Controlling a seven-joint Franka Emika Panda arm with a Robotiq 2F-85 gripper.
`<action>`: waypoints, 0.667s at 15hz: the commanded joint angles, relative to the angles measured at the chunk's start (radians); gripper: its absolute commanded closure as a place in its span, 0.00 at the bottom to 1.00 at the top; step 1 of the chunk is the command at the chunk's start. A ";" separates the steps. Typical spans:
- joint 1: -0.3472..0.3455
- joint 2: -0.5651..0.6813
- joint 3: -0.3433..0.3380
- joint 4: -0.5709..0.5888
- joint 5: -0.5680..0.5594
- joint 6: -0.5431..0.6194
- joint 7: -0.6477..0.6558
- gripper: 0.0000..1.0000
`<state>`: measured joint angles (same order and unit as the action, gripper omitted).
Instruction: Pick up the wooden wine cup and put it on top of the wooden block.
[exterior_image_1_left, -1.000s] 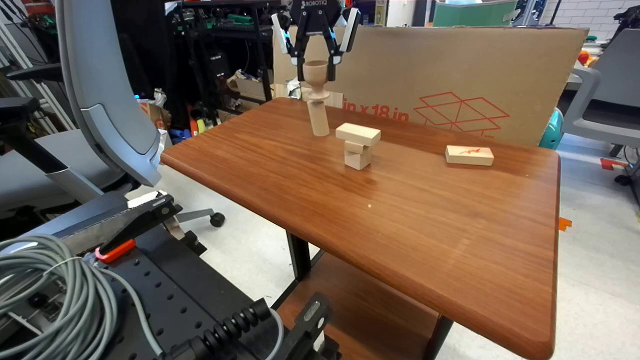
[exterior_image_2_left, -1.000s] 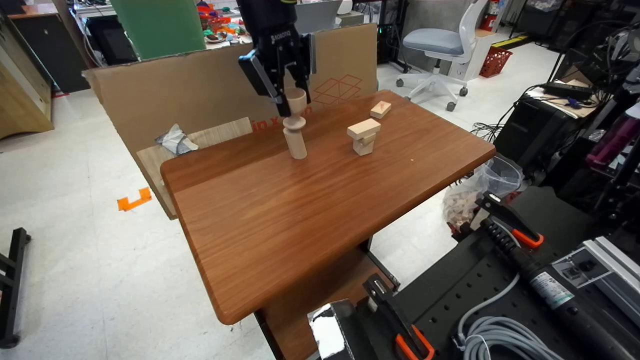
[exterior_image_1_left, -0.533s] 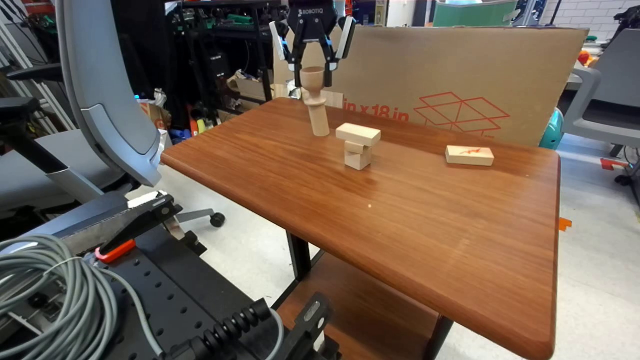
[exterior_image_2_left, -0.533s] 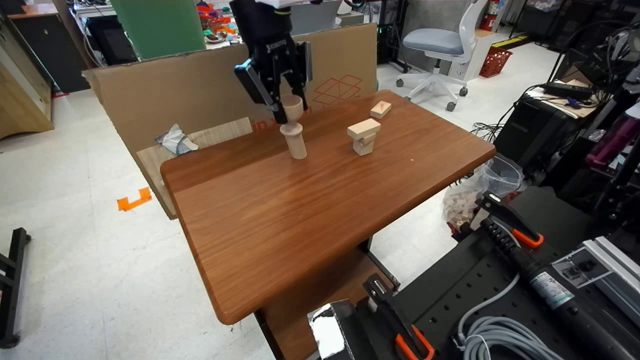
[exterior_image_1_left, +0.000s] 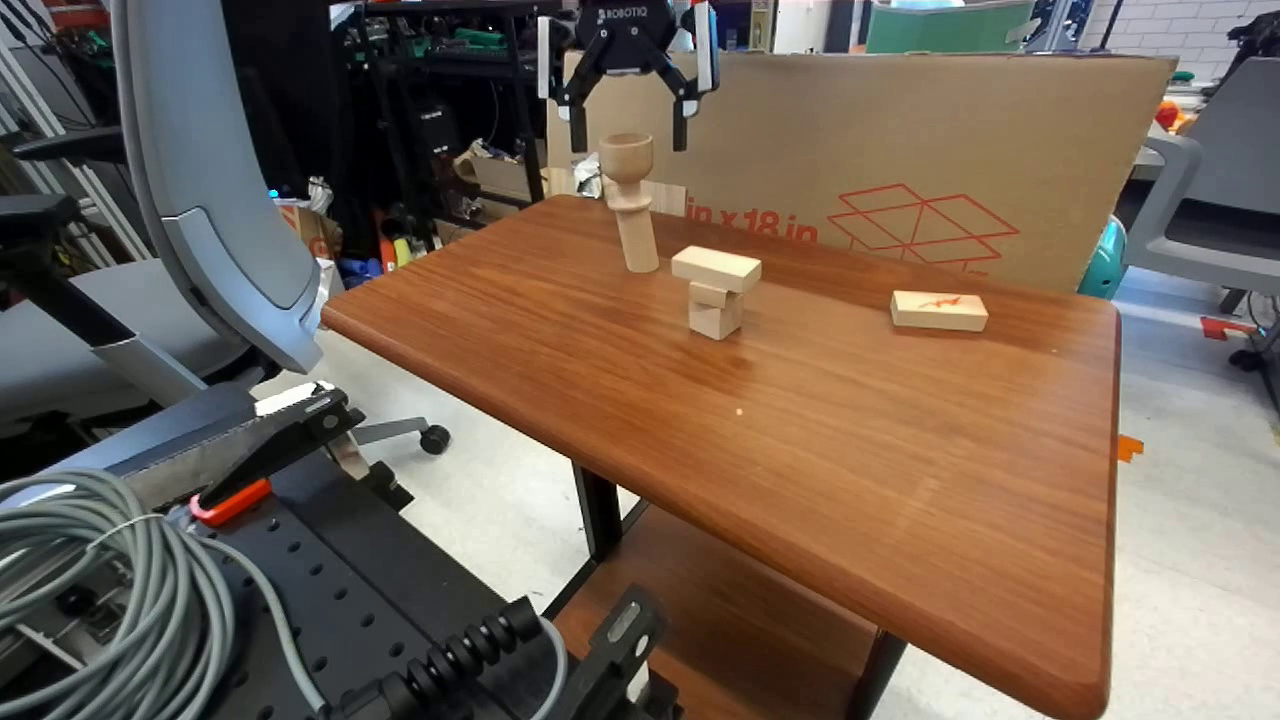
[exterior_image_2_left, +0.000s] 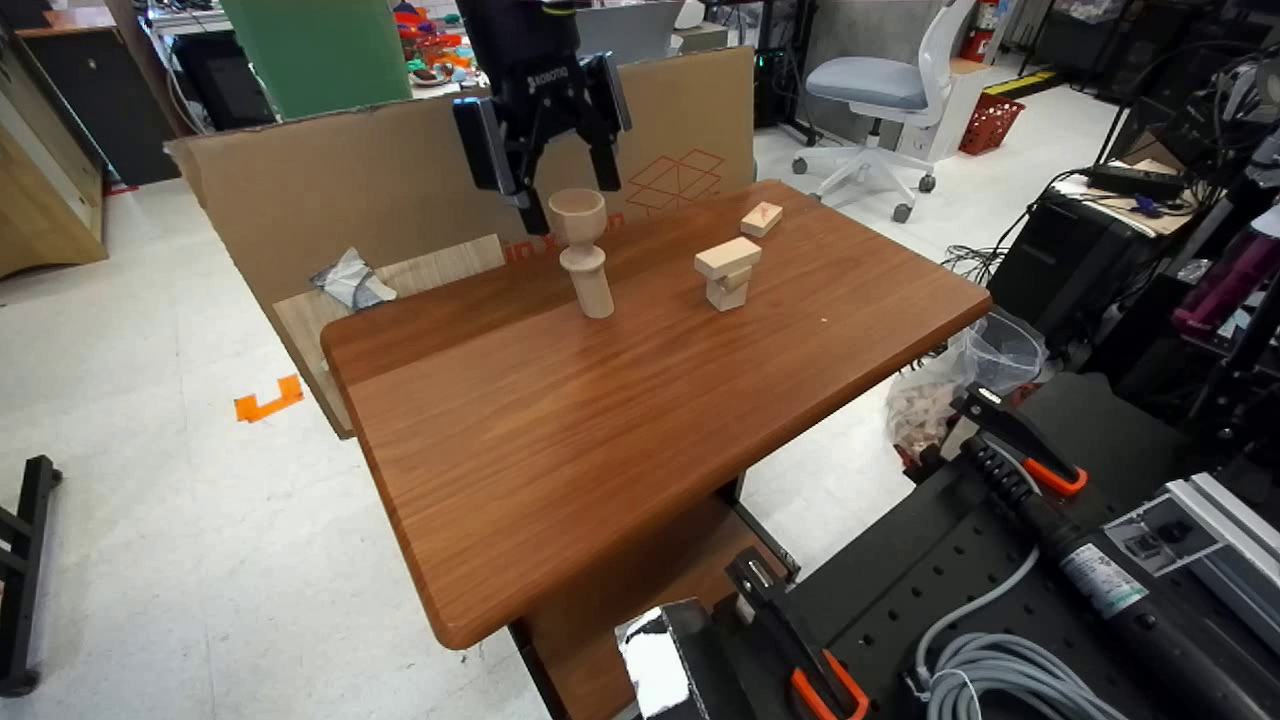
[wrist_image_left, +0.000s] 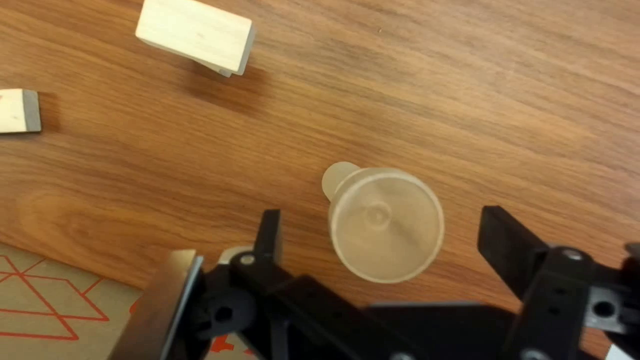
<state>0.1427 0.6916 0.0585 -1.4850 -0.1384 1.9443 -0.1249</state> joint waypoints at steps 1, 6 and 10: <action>-0.007 -0.124 0.006 -0.098 -0.010 0.021 0.002 0.00; -0.081 -0.385 0.015 -0.306 0.086 0.076 -0.027 0.00; -0.092 -0.387 0.002 -0.269 0.098 0.016 -0.031 0.00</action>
<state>0.0512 0.3024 0.0590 -1.7579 -0.0394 1.9644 -0.1574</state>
